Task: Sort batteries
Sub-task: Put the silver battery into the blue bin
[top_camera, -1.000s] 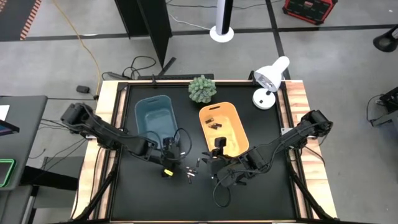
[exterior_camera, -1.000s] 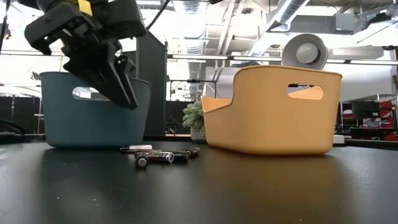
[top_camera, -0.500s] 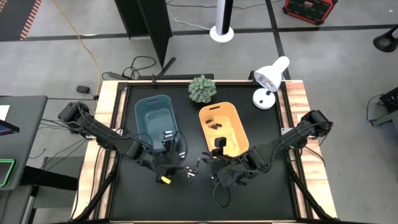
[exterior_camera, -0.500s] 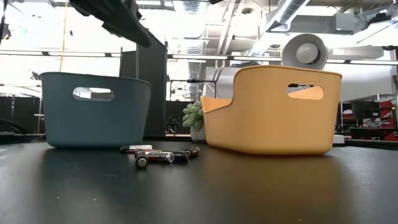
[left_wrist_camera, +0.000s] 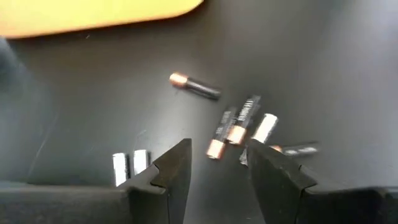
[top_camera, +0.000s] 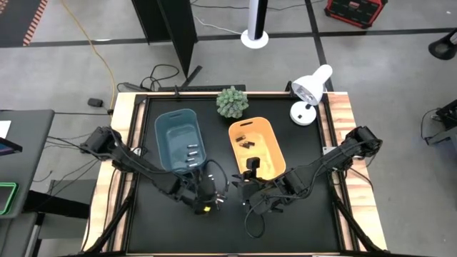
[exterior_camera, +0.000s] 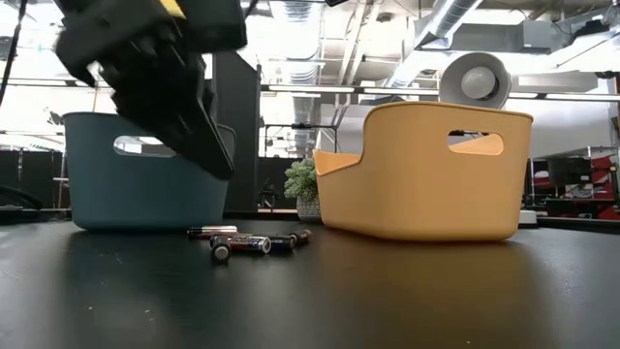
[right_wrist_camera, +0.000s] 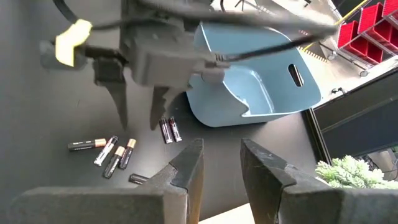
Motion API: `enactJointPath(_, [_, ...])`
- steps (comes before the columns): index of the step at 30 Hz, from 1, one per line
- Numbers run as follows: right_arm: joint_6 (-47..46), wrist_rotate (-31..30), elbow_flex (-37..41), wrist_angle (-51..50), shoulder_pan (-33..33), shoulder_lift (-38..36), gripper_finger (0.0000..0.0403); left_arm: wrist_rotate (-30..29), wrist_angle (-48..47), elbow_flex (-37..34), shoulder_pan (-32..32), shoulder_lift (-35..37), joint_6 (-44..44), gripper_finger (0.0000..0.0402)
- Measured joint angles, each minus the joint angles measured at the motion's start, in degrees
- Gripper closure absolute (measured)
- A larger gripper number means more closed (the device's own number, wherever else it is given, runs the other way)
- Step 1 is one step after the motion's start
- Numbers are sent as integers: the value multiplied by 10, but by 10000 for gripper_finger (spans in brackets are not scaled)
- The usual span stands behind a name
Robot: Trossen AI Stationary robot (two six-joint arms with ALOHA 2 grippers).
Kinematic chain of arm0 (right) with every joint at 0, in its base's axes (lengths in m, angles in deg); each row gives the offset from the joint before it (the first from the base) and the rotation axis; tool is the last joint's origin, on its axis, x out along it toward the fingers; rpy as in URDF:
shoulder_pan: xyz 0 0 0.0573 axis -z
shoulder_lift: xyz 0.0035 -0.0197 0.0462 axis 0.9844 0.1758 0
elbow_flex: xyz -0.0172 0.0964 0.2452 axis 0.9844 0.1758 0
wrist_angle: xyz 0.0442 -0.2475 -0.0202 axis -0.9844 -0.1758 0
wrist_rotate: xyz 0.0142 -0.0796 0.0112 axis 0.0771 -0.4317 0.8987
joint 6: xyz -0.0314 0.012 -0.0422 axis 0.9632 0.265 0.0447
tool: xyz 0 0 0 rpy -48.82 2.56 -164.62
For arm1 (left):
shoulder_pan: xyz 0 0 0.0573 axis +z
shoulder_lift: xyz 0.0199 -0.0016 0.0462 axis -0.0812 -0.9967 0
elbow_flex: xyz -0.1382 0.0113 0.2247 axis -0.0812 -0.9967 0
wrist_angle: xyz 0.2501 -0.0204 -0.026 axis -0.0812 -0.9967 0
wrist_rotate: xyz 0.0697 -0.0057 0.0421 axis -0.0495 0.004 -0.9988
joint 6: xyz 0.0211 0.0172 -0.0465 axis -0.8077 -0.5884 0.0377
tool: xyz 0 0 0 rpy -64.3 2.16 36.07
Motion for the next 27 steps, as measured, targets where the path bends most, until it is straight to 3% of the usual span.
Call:
enactJointPath(14, [0,0,0,0,-1,0,281,2,-73,0,33,-18,38,251])
enactJointPath(27, [0,0,0,0,-1,0,281,48,-102,0,33,-18,42,251])
